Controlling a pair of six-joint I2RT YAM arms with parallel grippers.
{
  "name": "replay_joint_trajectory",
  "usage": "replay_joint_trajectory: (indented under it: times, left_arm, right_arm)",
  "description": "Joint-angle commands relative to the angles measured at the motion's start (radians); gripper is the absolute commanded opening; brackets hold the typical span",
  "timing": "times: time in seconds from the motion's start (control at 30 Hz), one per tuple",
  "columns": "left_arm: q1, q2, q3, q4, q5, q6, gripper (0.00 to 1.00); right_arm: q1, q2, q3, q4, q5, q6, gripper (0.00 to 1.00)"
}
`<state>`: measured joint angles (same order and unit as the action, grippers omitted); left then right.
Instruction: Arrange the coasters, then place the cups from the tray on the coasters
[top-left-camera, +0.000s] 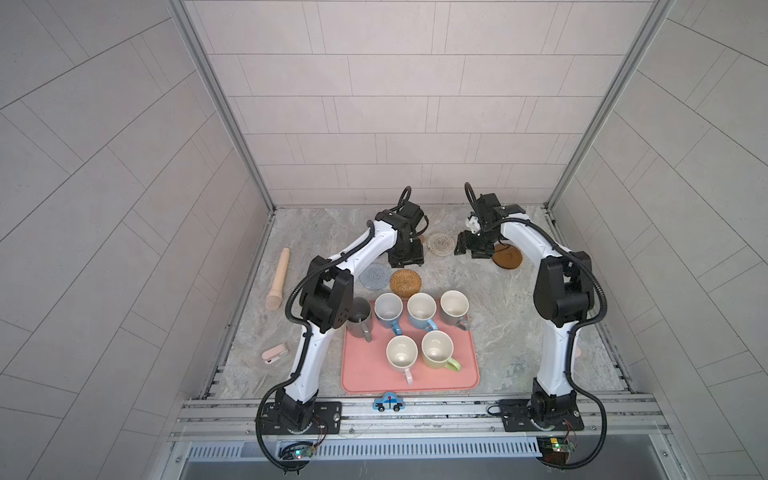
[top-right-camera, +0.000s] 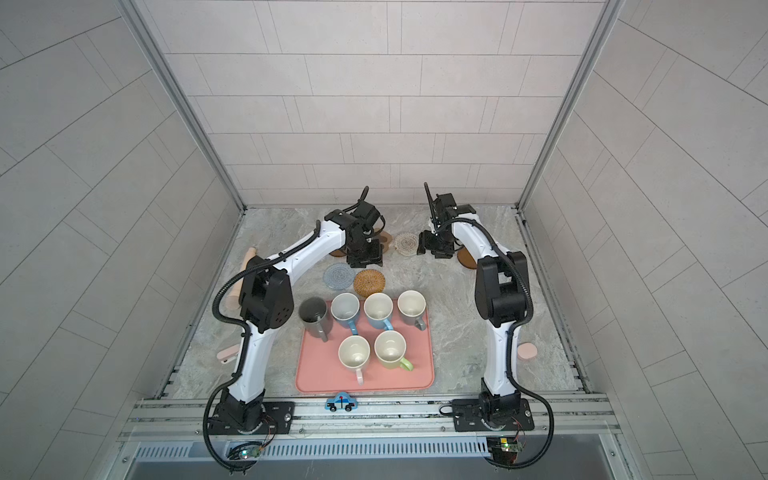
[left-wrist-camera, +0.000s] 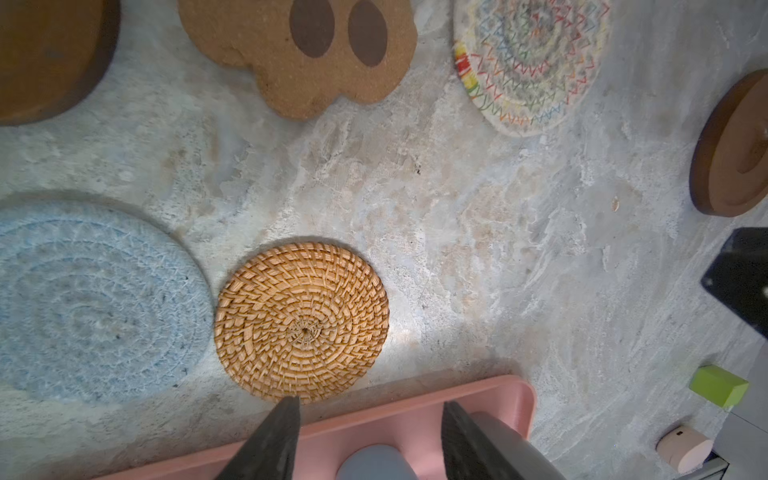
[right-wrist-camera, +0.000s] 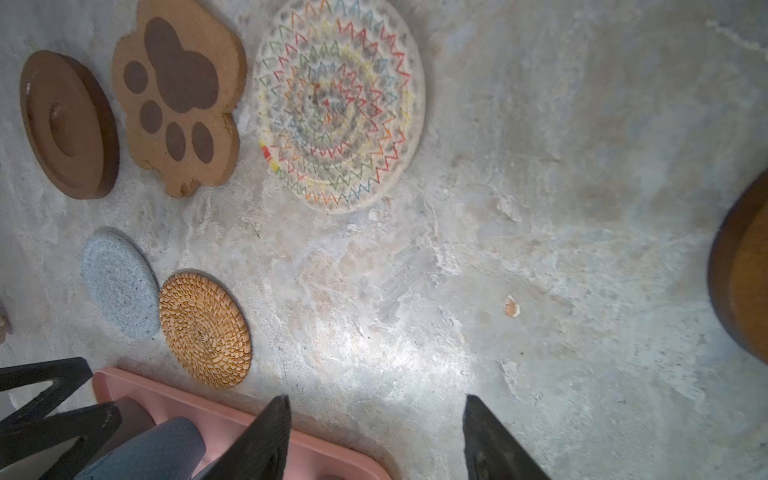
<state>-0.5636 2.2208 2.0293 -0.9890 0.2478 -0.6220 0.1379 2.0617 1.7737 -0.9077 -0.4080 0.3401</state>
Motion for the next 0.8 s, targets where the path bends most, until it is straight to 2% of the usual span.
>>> replay_joint_trajectory:
  times: [0.0,0.77]
  left_arm:
    - [-0.004,0.040,0.042,-0.036,0.015,-0.010,0.61]
    - [0.004,0.102,-0.026,0.005,0.094,-0.012,0.61]
  right_arm:
    - [-0.011,-0.047,-0.010,0.005,0.014,-0.008,0.68]
    - [-0.035,-0.034,0.030,-0.022,0.040,0.002,0.68]
